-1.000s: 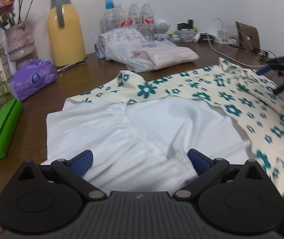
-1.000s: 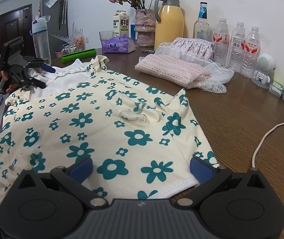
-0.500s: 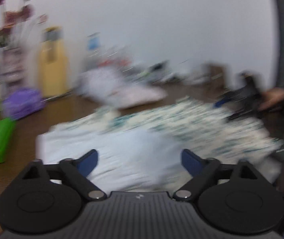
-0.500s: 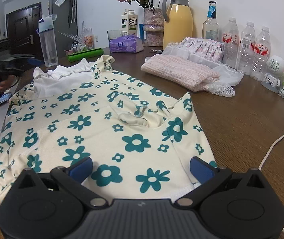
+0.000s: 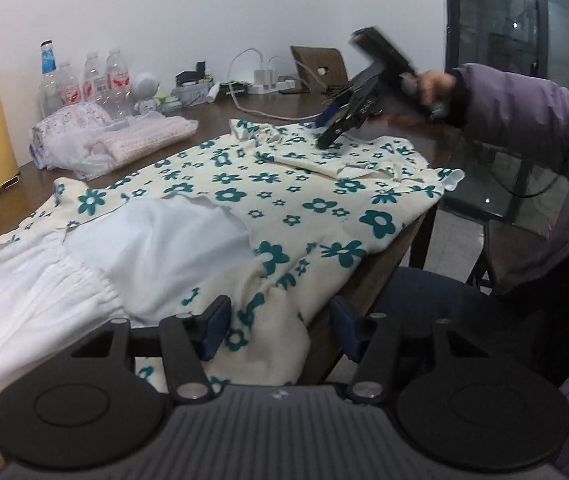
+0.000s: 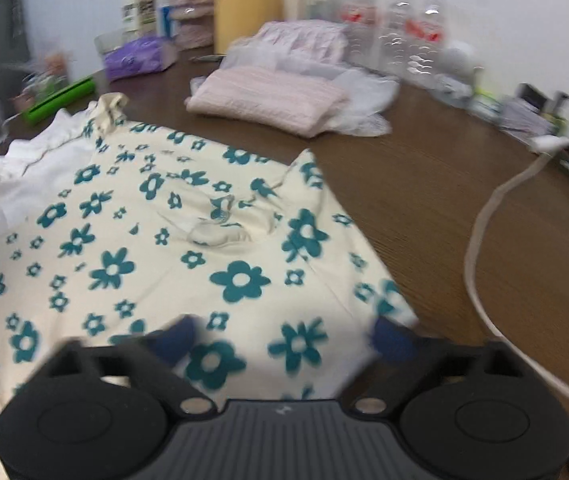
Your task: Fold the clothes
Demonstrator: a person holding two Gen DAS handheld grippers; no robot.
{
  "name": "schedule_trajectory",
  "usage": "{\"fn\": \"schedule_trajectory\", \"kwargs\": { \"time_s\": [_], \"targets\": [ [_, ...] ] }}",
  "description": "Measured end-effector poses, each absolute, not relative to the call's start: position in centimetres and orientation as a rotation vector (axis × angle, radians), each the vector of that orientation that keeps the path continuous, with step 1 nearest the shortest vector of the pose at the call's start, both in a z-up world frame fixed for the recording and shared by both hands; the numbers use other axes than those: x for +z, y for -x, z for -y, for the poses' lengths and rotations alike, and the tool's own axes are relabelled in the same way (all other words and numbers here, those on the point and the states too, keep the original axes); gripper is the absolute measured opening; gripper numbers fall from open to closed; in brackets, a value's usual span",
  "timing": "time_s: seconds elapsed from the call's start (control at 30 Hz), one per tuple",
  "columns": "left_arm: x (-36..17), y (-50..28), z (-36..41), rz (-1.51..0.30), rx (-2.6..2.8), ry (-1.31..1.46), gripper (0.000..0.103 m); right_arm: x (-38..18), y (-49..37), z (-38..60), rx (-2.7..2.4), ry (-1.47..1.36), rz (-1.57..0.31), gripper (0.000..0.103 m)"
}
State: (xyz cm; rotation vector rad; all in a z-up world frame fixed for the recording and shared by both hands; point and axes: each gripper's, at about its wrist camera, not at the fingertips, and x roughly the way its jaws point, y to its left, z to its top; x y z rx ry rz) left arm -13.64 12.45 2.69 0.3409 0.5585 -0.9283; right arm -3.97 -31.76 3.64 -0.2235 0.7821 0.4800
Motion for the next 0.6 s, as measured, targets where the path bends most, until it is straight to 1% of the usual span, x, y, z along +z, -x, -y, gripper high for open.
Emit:
{"fn": "schedule_trajectory", "kwargs": {
  "time_s": [0.03, 0.07, 0.1, 0.13, 0.17, 0.27, 0.3, 0.33, 0.43, 0.47, 0.5, 0.57, 0.6],
  "targets": [
    [2.8, 13.8, -12.7, -0.558, -0.914, -0.346, 0.057, 4.9, 6.3, 32.2, 0.493, 0.198, -0.705, 0.043],
    [3.0, 14.1, -12.9, -0.558, -0.9, -0.351, 0.057, 5.8, 9.0, 32.6, 0.521, 0.183, -0.626, 0.071],
    [3.1, 14.4, -13.2, -0.556, -0.894, -0.35, 0.057, 6.7, 11.7, 33.0, 0.553, 0.169, -0.546, 0.094],
    [3.2, 14.6, -13.5, -0.554, -0.893, -0.347, 0.057, 7.1, 14.1, 33.1, 0.574, 0.164, -0.494, 0.1],
    [3.3, 14.8, -13.7, -0.554, -0.885, -0.348, 0.057, 6.8, 16.1, 32.7, 0.596, 0.187, -0.462, 0.103],
    [3.4, 15.1, -13.8, -0.549, -0.866, -0.356, 0.056, 5.7, 21.6, 31.1, 0.662, 0.274, -0.374, 0.102],
    [3.3, 15.2, -13.8, -0.547, -0.865, -0.358, 0.053, 5.3, 23.5, 30.5, 0.684, 0.302, -0.345, 0.1],
    [3.3, 15.4, -13.8, -0.549, -0.863, -0.371, 0.048, 4.6, 24.7, 30.0, 0.685, 0.354, -0.328, 0.094],
    [3.2, 15.9, -13.9, -0.545, -0.86, -0.392, 0.044, 1.3, 25.8, 28.1, 0.693, 0.495, -0.374, 0.092],
    [3.1, 16.1, -14.0, -0.542, -0.86, -0.396, 0.044, 0.4, 25.8, 27.8, 0.706, 0.515, -0.391, 0.086],
    [3.1, 16.1, -13.9, -0.542, -0.861, -0.397, 0.044, -0.5, 25.6, 27.2, 0.714, 0.549, -0.392, 0.077],
    [3.0, 16.2, -13.6, -0.525, -0.861, -0.412, 0.043, -1.9, 25.2, 26.1, 0.698, 0.642, -0.374, 0.027],
    [3.0, 16.2, -13.4, -0.521, -0.862, -0.417, 0.043, -2.5, 24.8, 25.7, 0.702, 0.675, -0.379, 0.027]
  ]
}}
